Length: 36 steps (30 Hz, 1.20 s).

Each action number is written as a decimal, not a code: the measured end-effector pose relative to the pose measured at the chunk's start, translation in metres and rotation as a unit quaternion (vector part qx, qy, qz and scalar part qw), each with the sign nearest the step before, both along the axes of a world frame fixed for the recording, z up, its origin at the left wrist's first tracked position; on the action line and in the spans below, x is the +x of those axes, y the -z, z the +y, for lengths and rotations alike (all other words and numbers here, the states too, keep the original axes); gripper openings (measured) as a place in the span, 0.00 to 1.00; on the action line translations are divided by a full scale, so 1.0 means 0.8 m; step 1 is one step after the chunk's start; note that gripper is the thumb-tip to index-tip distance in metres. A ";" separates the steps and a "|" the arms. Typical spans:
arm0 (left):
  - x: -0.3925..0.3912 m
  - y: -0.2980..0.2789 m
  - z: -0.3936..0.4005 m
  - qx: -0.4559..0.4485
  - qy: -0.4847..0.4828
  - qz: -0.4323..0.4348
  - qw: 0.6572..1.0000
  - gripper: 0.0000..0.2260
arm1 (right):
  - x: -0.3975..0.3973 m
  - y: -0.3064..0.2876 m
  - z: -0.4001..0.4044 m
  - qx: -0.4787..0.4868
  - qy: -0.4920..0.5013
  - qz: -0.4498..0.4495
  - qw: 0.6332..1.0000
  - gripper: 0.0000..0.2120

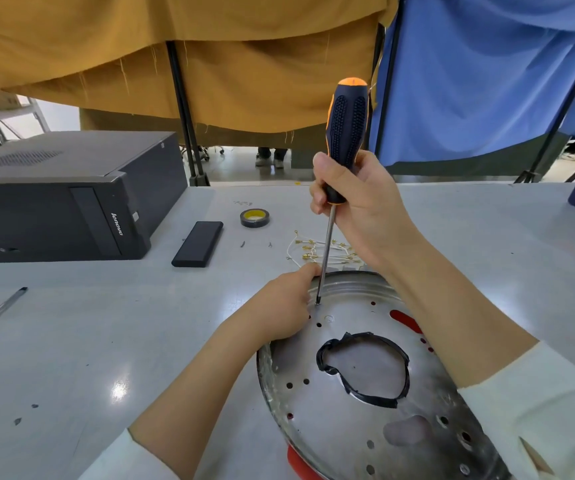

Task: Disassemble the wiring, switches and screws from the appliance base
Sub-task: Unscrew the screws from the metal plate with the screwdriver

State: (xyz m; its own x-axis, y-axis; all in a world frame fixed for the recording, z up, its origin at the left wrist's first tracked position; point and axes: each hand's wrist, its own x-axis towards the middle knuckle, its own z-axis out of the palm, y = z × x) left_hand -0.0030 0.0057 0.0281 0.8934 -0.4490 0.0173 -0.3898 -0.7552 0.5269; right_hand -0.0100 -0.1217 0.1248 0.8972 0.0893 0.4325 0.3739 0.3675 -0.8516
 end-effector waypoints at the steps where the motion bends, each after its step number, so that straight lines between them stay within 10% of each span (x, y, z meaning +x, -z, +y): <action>1: 0.000 0.000 0.000 0.000 -0.001 0.000 1.000 0.22 | -0.001 0.004 0.001 0.016 0.022 0.001 1.000 0.11; 11: 0.000 0.001 0.000 -0.015 0.003 -0.002 1.000 0.25 | -0.005 0.018 0.000 0.069 -0.120 0.008 0.990 0.15; 36: -0.005 -0.002 0.001 -0.026 0.003 -0.001 1.000 0.20 | -0.009 0.023 -0.001 -0.007 -0.089 0.022 0.996 0.12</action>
State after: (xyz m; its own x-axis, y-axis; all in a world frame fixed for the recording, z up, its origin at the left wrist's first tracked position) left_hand -0.0069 0.0063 0.0299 0.8902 -0.4535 0.0431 -0.3964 -0.7244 0.5640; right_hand -0.0168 -0.1222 0.1066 0.8842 0.2545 0.3916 0.2668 0.4130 -0.8708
